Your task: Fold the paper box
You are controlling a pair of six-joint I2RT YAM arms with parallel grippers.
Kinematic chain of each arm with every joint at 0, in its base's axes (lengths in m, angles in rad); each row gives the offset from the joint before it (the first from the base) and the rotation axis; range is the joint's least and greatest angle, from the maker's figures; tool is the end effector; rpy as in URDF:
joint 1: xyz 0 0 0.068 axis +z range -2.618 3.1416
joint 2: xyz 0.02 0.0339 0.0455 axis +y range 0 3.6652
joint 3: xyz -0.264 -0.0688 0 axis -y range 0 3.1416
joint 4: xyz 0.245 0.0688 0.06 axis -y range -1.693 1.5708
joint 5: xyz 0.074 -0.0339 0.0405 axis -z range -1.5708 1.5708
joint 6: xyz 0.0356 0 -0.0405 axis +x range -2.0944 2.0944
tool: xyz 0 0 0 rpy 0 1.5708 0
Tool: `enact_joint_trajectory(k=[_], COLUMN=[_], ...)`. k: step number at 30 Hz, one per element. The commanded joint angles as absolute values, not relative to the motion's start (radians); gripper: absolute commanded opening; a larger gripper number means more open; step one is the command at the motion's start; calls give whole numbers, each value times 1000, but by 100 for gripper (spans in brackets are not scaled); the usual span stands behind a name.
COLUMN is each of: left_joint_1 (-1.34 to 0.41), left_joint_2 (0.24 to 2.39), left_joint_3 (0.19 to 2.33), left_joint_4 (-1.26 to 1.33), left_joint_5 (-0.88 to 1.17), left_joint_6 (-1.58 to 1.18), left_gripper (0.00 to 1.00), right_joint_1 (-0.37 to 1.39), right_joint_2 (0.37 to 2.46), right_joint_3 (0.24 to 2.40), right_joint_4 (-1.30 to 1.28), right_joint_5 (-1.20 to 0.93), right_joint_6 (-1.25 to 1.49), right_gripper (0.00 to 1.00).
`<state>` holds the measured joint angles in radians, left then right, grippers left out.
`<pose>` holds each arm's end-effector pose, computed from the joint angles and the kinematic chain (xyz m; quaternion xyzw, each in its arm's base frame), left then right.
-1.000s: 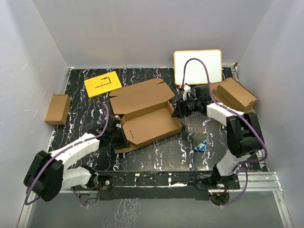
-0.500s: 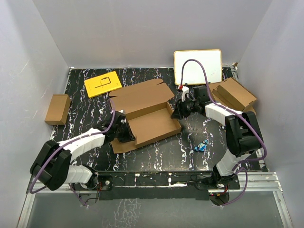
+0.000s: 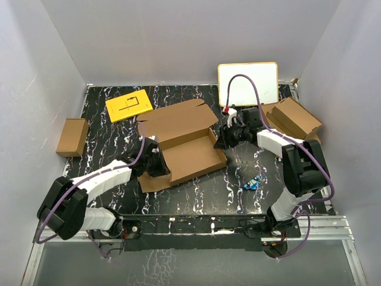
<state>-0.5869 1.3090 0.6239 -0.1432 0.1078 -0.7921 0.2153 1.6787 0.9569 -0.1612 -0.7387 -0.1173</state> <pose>0.2088 -0.1435 0.1793 -0.0759 0.9276 -0.2692 0.2476 0.3228 0.0951 0.1816 -0.2654 0.8457 0.3549 0.2974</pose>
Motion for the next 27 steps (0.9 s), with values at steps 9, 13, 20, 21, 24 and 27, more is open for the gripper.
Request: enact_joint_trajectory(k=[9, 13, 20, 21, 24, 27], left_joint_1=[-592, -575, -383, -350, -305, -301], left_joint_2=[1044, 975, 967, 967, 980, 1003], left_joint_3=[727, 737, 733, 718, 671, 613], left_joint_4=[-489, -548, -575, -554, -479, -405], left_joint_5=[-148, -246, -195, -157, -66, -5], left_joint_6=[-695, -646, -578, -573, -584, -612], left_gripper=[42, 58, 67, 67, 67, 67], right_joint_1=[220, 221, 221, 220, 221, 220], right_joint_2=[1676, 1678, 1678, 1679, 1680, 1680], right_joint_3=[962, 962, 962, 961, 962, 961], right_joint_4=[-117, -117, -117, -117, -117, -117], right_joint_5=[-724, -724, -726, -725, -726, -726], right_joint_6=[-103, -106, -104, -105, -106, -106], right_gripper=[44, 44, 44, 44, 44, 44])
